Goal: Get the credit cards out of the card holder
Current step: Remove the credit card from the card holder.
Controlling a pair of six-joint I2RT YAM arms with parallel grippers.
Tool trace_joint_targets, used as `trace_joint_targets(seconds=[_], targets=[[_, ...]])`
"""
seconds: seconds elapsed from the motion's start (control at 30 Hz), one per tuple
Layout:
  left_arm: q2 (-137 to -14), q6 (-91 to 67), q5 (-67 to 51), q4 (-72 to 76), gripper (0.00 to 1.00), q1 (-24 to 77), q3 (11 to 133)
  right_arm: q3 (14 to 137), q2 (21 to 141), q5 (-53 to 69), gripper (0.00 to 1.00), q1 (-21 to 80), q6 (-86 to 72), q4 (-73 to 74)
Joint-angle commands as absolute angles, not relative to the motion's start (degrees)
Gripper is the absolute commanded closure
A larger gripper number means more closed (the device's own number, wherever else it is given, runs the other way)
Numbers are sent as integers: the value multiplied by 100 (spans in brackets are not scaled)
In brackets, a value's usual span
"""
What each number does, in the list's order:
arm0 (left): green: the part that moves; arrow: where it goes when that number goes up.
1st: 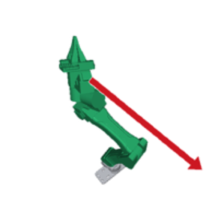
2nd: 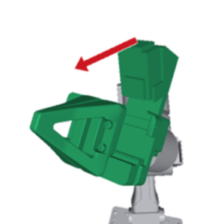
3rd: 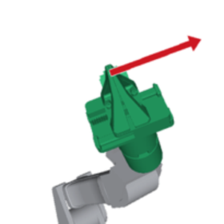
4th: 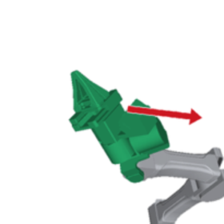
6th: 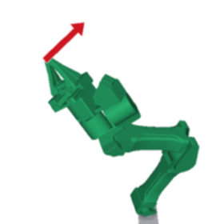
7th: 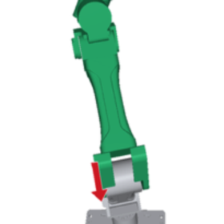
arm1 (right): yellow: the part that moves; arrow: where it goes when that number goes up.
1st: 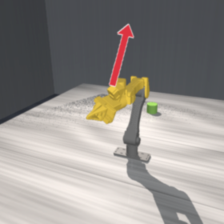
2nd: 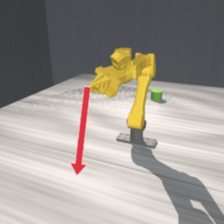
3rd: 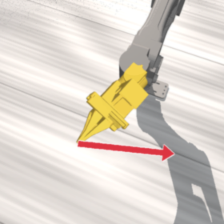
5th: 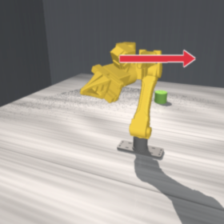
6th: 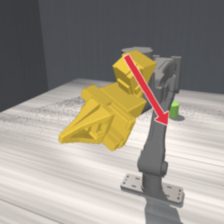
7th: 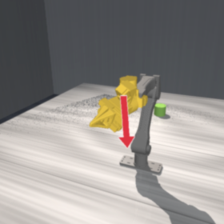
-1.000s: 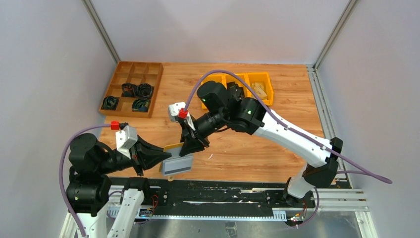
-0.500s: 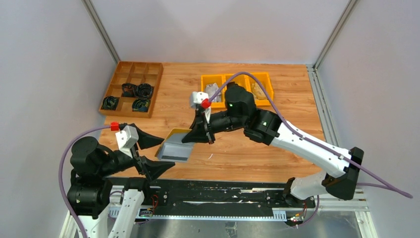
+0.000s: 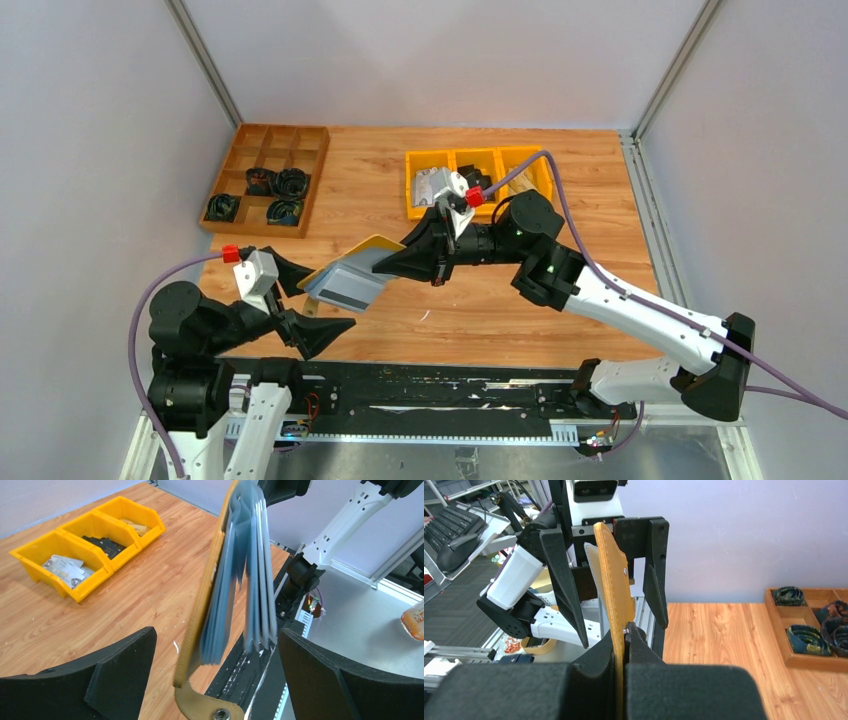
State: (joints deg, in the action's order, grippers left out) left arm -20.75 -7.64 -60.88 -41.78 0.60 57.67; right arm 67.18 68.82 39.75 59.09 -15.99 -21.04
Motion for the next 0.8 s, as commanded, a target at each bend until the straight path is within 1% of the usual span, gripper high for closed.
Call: trace_joint_targets(seconds=[0.0,0.2,0.27,0.33,0.4,0.5,0.6,0.63,0.77], targets=[[-1992,-886,-6266,-3849,4,79,5746,6606,6741,3926,100,5871,-1959,-2956],[-2070,-1117,-6507,-3792,14,79,5816,6283,6668,3902,100,5797,-2536,-3752],[-2126,-1240,-6548,-3768,15,79,5865,6248,6680,3958,100,5796,-2666,-3849],[-2159,-1446,-6576,-3640,15,79,5913,6189,6663,3933,100,5788,-2721,-3900],[-2158,-1789,-6620,-3323,13,79,5893,6112,6652,3894,100,5792,-2784,-4018],[-2107,-2683,-6653,-2424,8,79,5665,6069,6668,3843,100,5792,-2886,-4071],[-2037,-3440,-6718,-1708,7,79,5416,6048,6662,3821,100,5792,-2923,-4081],[-2031,-3570,-6776,-1577,8,79,5342,6044,6654,3801,100,5792,-2933,-4080],[-2130,-3568,-6912,-1634,25,79,5314,6054,6666,3780,100,5787,-3067,-4087]])
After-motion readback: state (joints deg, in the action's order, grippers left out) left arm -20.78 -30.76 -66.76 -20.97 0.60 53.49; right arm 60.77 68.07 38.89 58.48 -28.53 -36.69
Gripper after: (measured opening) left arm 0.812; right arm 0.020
